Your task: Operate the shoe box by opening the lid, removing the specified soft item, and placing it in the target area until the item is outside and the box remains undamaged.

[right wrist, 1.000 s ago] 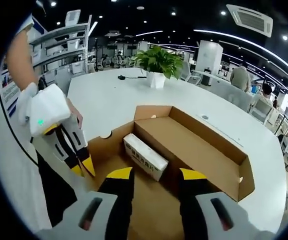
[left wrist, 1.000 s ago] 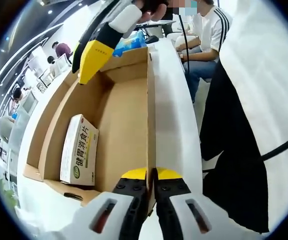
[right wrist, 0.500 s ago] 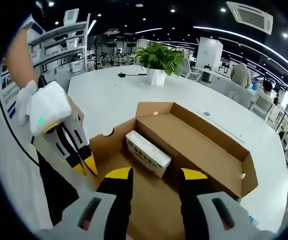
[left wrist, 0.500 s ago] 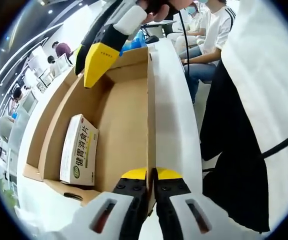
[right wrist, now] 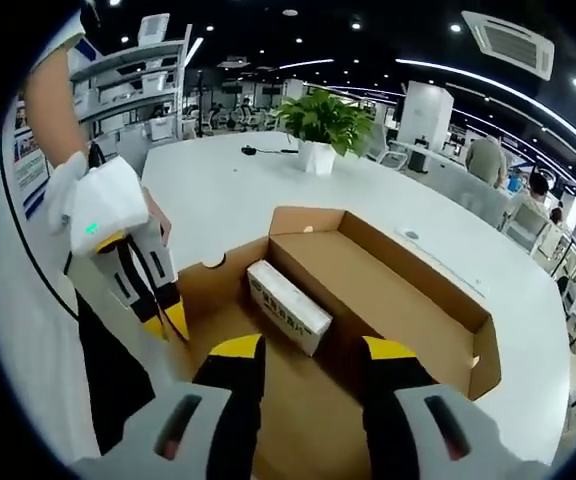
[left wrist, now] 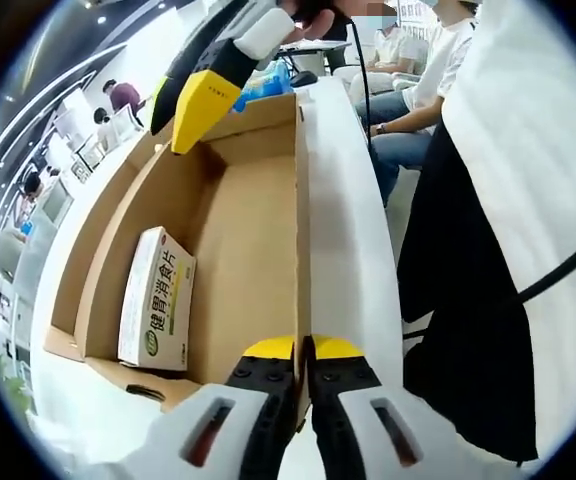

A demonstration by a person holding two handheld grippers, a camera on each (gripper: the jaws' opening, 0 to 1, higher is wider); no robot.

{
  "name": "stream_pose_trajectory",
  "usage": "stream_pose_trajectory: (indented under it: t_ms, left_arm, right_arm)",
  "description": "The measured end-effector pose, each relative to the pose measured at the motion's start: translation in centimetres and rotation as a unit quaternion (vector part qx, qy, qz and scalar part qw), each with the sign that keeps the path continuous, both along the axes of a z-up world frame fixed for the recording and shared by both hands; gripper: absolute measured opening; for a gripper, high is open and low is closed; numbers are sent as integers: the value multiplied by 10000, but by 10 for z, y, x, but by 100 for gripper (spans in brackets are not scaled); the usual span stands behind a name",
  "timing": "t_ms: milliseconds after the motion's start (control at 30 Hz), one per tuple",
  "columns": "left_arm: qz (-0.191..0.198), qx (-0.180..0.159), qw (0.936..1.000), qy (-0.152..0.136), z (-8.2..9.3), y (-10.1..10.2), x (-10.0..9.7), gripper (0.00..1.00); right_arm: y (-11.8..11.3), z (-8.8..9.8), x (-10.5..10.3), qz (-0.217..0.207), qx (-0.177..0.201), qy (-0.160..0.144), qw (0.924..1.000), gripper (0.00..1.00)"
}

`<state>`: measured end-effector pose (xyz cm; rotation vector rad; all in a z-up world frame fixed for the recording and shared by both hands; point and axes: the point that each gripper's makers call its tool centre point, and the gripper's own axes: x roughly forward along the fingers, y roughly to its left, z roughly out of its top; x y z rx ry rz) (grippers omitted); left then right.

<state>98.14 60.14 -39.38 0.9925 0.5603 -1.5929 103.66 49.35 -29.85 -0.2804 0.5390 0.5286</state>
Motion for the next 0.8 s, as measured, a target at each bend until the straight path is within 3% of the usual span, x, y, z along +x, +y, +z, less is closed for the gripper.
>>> stream_pose_trajectory:
  t_ms: [67,133,233,500,567,600,800]
  left_arm:
    - [-17,8,10000,-23,0,0,0,3]
    - [-9,-6,10000,-40,0,0,0,3]
    - [-5,-24,10000,-81,1,-1,0,3]
    - [12,1,10000,-41,0,-1,0,3]
    - [70,29,10000,53,0,-1,1,3]
    - [72,24,10000,54,0,-1,1,3]
    - [59,17,10000,12,0,-1,0,3]
  right_arm:
    - [9,1,-3,194,254,23,9995,48]
    - [7,0,-2,193,70,-59,9998,49]
    - [2,-10,0,287,-519,-65,9982,47]
    - [0,-25,-1,683,-1248,-57,9898,37]
    - [-3,-25,0,558,-1182,-62,9914,38]
    - [1,-26,-3,484,-868,12,9950,38]
    - [4,-34,6,504,-766,79,9958,39]
